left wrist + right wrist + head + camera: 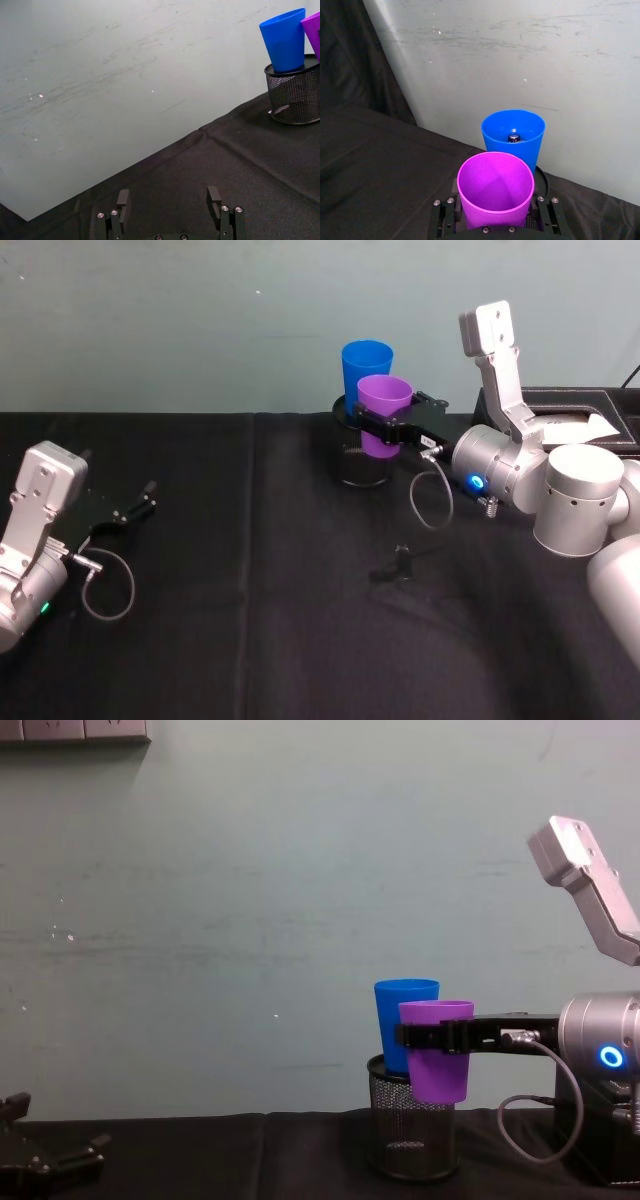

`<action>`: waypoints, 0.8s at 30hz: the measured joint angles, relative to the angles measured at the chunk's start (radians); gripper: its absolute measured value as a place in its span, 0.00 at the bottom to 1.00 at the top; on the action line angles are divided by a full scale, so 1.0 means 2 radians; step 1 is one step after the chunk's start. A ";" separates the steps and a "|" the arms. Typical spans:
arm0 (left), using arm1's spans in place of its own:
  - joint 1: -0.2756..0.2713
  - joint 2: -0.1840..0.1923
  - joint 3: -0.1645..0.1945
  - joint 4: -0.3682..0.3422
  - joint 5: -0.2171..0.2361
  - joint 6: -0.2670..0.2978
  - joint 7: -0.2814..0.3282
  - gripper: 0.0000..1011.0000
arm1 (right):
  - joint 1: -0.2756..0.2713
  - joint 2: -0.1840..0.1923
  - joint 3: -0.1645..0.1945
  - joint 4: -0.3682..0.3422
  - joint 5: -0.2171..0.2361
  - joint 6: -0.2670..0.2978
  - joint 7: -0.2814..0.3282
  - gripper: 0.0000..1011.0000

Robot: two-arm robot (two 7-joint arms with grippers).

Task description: Pick up one cup with a gripper and tap it against the other cup.

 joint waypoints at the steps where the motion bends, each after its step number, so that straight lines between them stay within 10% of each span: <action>1: 0.000 0.000 0.000 0.000 0.000 0.000 0.000 0.99 | 0.000 0.000 0.000 0.000 0.000 0.000 0.000 0.73; 24: 0.000 0.000 0.000 0.000 0.000 0.000 0.000 0.99 | 0.000 0.000 0.000 0.000 0.000 0.000 0.000 0.73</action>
